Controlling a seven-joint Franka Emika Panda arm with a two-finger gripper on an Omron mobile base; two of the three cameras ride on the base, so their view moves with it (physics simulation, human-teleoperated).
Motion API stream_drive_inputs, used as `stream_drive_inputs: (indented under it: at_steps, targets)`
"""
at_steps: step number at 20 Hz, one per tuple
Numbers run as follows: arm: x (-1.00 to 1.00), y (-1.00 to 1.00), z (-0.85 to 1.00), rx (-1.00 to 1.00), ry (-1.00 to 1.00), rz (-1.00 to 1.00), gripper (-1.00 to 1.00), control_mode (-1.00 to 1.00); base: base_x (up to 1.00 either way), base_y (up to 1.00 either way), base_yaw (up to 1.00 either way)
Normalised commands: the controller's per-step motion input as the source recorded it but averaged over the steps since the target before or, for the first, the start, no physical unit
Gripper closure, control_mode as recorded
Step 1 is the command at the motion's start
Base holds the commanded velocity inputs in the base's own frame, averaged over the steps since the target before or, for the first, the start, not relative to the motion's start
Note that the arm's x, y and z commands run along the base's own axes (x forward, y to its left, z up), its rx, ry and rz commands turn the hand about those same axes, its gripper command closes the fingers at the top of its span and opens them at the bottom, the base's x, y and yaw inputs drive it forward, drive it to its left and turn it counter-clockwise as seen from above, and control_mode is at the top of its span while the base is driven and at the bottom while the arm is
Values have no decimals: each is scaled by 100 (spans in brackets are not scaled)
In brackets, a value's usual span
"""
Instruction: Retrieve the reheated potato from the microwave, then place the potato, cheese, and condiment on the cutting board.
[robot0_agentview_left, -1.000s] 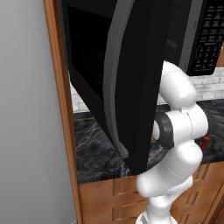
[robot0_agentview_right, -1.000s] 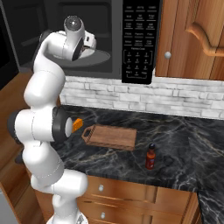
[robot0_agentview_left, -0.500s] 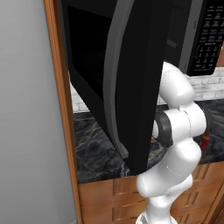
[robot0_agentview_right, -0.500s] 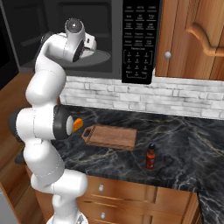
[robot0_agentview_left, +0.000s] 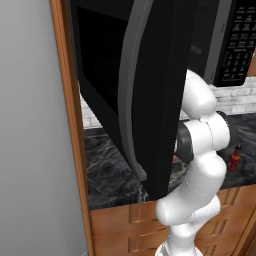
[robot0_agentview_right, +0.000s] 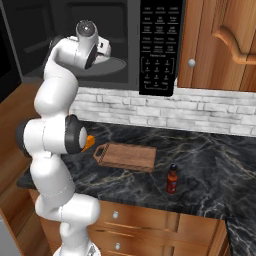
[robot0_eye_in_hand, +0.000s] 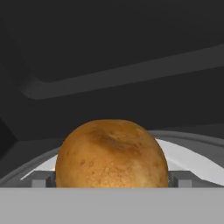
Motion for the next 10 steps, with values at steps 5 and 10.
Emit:
stream_drive_inputs:
  at_steps: [5,10]
  targets:
    - [0,1,0,0,0,0,100,-100,0,0,0]
    - [-49,2,0,0,-3,0,100,-100,0,0,0]
